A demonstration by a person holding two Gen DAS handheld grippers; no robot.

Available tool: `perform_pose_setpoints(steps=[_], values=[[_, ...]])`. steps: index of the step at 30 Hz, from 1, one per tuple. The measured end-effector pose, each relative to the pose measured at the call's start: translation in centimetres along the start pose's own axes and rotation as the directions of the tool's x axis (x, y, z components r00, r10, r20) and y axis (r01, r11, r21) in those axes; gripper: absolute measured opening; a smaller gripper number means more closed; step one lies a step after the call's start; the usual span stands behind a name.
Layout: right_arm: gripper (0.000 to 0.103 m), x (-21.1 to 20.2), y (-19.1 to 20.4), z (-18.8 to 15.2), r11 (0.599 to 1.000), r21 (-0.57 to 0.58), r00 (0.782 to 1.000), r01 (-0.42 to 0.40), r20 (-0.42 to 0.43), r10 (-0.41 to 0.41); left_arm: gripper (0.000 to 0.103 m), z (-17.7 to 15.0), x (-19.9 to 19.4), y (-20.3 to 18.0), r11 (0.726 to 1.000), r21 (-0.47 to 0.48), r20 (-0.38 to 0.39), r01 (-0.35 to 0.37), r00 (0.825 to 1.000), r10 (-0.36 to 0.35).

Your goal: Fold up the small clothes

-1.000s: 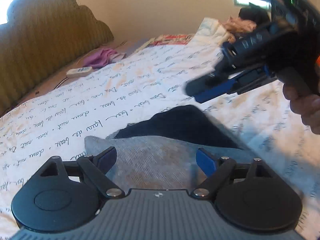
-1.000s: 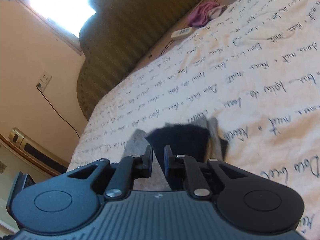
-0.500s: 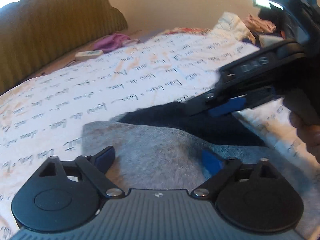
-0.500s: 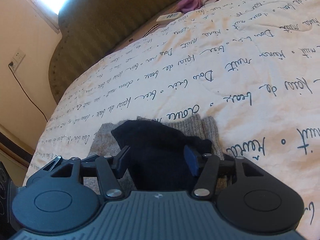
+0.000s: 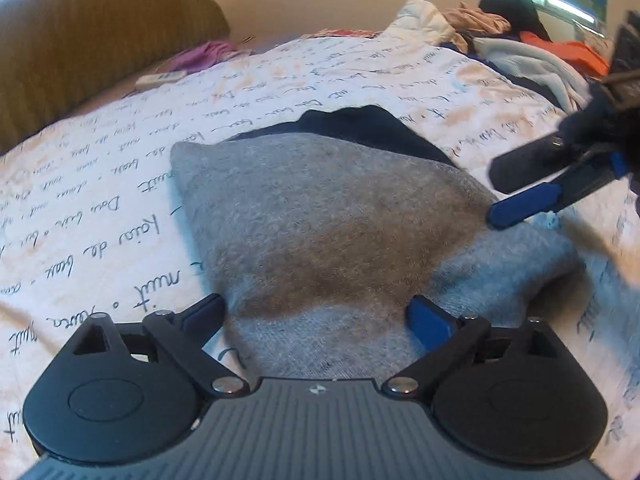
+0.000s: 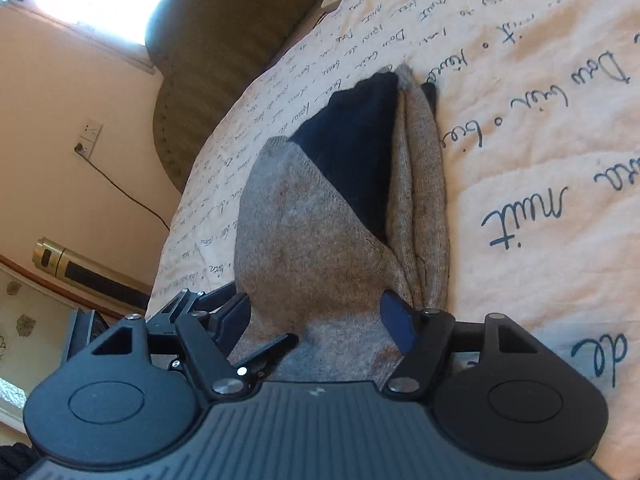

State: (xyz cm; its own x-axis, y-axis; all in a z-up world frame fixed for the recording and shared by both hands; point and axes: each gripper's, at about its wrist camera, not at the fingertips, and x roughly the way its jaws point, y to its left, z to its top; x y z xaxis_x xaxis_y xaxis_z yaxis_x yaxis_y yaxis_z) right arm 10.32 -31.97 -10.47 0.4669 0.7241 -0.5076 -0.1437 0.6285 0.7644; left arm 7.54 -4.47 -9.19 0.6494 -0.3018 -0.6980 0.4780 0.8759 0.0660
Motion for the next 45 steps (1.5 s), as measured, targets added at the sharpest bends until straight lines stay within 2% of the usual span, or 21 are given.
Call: perform_pose_setpoints(steps=[4, 6, 8, 9, 12, 14, 19, 23, 25, 27, 28, 29, 32, 34, 35, 38, 41, 43, 45], values=[[0.074, -1.0, 1.8, -0.6, 0.997, -0.056, 0.999, -0.048, -0.024, 0.047, 0.093, -0.3, -0.9, -0.5, 1.000, 0.018, -0.001, -0.009, 1.000, 0.009], [0.074, -0.3, 1.8, -1.4, 0.997, -0.074, 0.998, -0.022, -0.061, 0.017, 0.093, -0.6, -0.7, -0.8, 1.000, 0.019, -0.005, -0.014, 1.000, 0.014], [0.071, 0.8, 0.9, -2.7, 0.995, -0.094, 0.993, 0.042, -0.108, -0.052, 0.093, -0.8, -0.4, -0.5, 1.000, -0.013, -0.017, -0.009, 1.000, 0.008], [0.071, 0.5, 0.5, -3.2, 0.993, -0.113, 0.996, 0.017, -0.087, -0.027, 0.094, -0.8, -0.3, -0.3, 0.999, -0.034, -0.022, -0.005, 1.000, 0.004], [0.072, -0.4, 0.3, -2.9, 0.998, -0.067, 0.996, 0.004, -0.086, -0.010, 0.094, -0.7, -0.1, 0.1, 0.998, -0.060, -0.033, 0.000, 0.999, -0.002], [0.072, -0.9, 0.7, -2.0, 0.997, -0.075, 0.997, 0.011, -0.077, -0.017, 0.094, -0.6, -0.2, 0.0, 0.999, -0.052, -0.032, -0.002, 0.999, 0.000], [0.073, -2.2, 0.8, 1.7, 0.998, -0.060, 0.999, 0.015, 0.031, -0.013, 0.094, -0.5, -0.2, 0.1, 0.998, -0.056, -0.035, 0.001, 0.999, -0.003], [0.074, -2.0, -0.4, 4.7, 0.998, -0.008, 0.996, 0.057, 0.075, -0.056, 0.094, -0.5, -0.3, 0.2, 0.998, -0.064, -0.037, 0.005, 0.999, -0.007], [0.074, -1.6, -1.1, 5.8, 0.996, 0.010, 0.993, 0.084, 0.084, -0.085, 0.094, -0.4, -0.5, 0.6, 0.996, -0.089, -0.041, 0.020, 0.999, -0.023], [0.074, -1.2, -1.6, 6.5, 0.991, 0.009, 0.988, 0.132, 0.083, -0.132, 0.093, 0.0, -0.8, 1.9, 0.984, -0.167, -0.044, 0.068, 0.996, -0.077], [0.074, -0.9, -2.0, 6.8, 0.987, 0.013, 0.984, 0.158, 0.081, -0.158, 0.093, 0.2, -0.7, 3.1, 0.963, -0.246, -0.036, 0.111, 0.992, -0.124], [0.074, -0.7, -2.4, 6.9, 0.985, 0.020, 0.982, 0.169, 0.077, -0.170, 0.093, 0.3, -0.6, 4.5, 0.930, -0.335, -0.025, 0.151, 0.985, -0.169], [0.074, -0.1, -3.7, 7.2, 0.982, 0.046, 0.980, 0.184, 0.069, -0.187, 0.091, 0.4, 0.8, 8.9, 0.792, -0.567, 0.009, 0.224, 0.964, -0.266], [0.074, 0.1, -4.4, 7.4, 0.982, 0.065, 0.980, 0.180, 0.072, -0.184, 0.091, 0.5, 2.2, 11.1, 0.704, -0.656, 0.041, 0.270, 0.945, -0.324], [0.074, 0.2, -4.7, 7.5, 0.983, 0.072, 0.982, 0.170, 0.074, -0.176, 0.090, 0.8, 2.8, 11.9, 0.672, -0.680, 0.058, 0.294, 0.935, -0.351], [0.074, 0.5, -5.6, 8.1, 0.987, 0.113, 0.989, 0.115, 0.084, -0.125, 0.090, 1.6, 4.3, 13.4, 0.599, -0.728, 0.102, 0.333, 0.917, -0.386], [0.074, 0.9, -6.3, 8.8, 0.985, 0.144, 0.990, 0.095, 0.093, -0.110, 0.091, 2.5, 6.1, 14.1, 0.521, -0.762, 0.141, 0.383, 0.885, -0.444], [0.076, 1.7, -6.3, 9.3, 0.986, 0.144, 0.992, 0.086, 0.080, -0.098, 0.091, 2.8, 7.3, 14.1, 0.500, -0.779, 0.135, 0.379, 0.880, -0.456], [0.081, 2.6, -5.9, 9.7, 0.989, 0.128, 0.995, 0.071, 0.064, -0.079, 0.090, 3.2, 7.8, 13.8, 0.498, -0.777, 0.137, 0.384, 0.876, -0.461]])
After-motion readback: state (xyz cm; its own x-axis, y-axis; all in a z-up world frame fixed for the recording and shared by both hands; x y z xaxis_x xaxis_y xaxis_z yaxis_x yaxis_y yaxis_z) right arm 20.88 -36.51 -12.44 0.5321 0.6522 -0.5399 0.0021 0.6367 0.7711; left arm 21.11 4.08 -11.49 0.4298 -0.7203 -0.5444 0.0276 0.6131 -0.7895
